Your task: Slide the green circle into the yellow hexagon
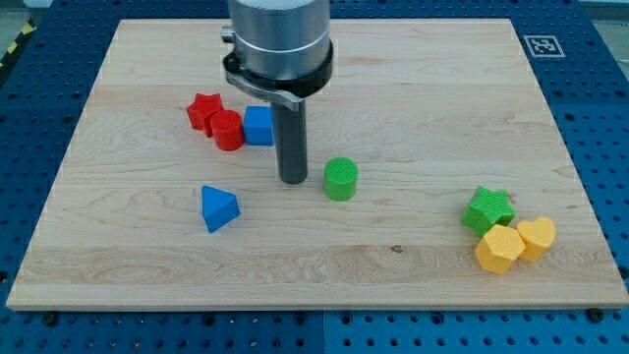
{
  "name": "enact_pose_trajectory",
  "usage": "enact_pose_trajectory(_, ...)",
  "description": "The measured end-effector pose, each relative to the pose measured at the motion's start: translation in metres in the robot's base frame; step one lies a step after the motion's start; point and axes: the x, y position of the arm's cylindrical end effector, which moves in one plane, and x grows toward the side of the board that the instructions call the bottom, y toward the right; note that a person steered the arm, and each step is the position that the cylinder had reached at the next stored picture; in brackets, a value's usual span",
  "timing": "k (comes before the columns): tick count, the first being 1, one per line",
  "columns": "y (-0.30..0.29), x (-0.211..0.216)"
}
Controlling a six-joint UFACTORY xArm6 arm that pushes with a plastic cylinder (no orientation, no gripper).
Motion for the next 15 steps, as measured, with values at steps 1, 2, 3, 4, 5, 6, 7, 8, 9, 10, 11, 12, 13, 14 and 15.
enact_pose_trajectory(1, 0.022, 0.001)
enact_pose_trajectory(2, 0.053, 0.007)
enact_pose_trajectory(3, 0.078, 0.016)
enact_pose_trajectory(4, 0.091, 0.029)
enact_pose_trajectory(5, 0.102, 0.035)
enact_pose_trajectory(6, 0.112, 0.042)
enact_pose_trajectory(7, 0.123, 0.050)
enact_pose_trajectory(8, 0.135, 0.052)
enact_pose_trajectory(9, 0.148, 0.052)
enact_pose_trajectory(10, 0.164, 0.052)
enact_pose_trajectory(11, 0.184, 0.052)
enact_pose_trajectory(12, 0.205, 0.052)
enact_pose_trajectory(13, 0.211, 0.052)
enact_pose_trajectory(14, 0.179, 0.052)
enact_pose_trajectory(15, 0.097, 0.052)
